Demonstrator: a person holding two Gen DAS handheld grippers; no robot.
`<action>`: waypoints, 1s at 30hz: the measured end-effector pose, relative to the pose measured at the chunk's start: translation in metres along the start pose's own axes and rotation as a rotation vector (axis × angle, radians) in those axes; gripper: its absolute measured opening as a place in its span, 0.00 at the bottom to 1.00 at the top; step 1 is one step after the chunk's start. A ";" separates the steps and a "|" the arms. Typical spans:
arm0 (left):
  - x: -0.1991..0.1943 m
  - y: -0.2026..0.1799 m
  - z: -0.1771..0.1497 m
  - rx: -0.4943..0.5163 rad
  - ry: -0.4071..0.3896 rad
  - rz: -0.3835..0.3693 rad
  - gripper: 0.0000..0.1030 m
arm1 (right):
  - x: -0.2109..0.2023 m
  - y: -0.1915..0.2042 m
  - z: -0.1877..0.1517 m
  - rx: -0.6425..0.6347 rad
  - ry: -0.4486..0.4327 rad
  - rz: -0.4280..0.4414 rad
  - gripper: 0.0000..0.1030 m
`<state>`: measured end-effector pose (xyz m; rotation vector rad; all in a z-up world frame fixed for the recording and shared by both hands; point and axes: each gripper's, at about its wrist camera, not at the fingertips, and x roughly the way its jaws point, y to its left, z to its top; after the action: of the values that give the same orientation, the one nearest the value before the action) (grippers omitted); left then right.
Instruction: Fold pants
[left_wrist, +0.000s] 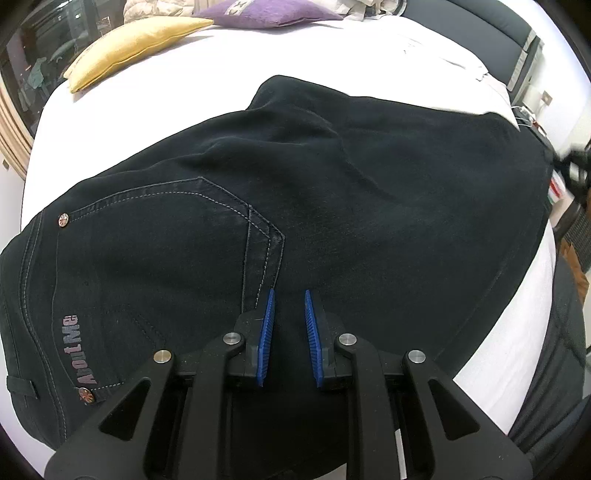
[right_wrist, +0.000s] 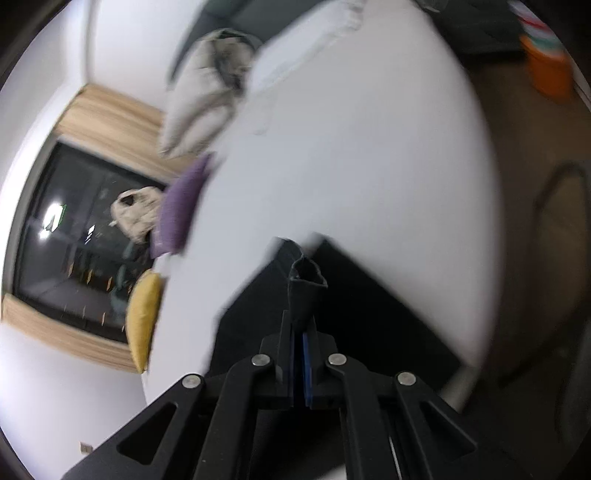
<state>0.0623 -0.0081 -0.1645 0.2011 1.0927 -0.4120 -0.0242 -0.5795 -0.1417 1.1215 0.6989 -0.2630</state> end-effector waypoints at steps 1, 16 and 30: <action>0.002 0.000 -0.001 0.000 0.001 0.002 0.16 | 0.000 -0.016 -0.006 0.034 0.014 -0.013 0.04; 0.007 -0.011 -0.002 0.006 0.001 0.037 0.16 | -0.006 -0.021 -0.025 -0.051 0.000 -0.103 0.04; 0.007 -0.019 -0.005 0.021 -0.008 0.056 0.16 | -0.004 0.043 0.028 -0.358 0.060 -0.120 0.29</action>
<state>0.0526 -0.0254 -0.1728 0.2479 1.0727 -0.3740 0.0052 -0.5864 -0.1007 0.7500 0.8312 -0.1965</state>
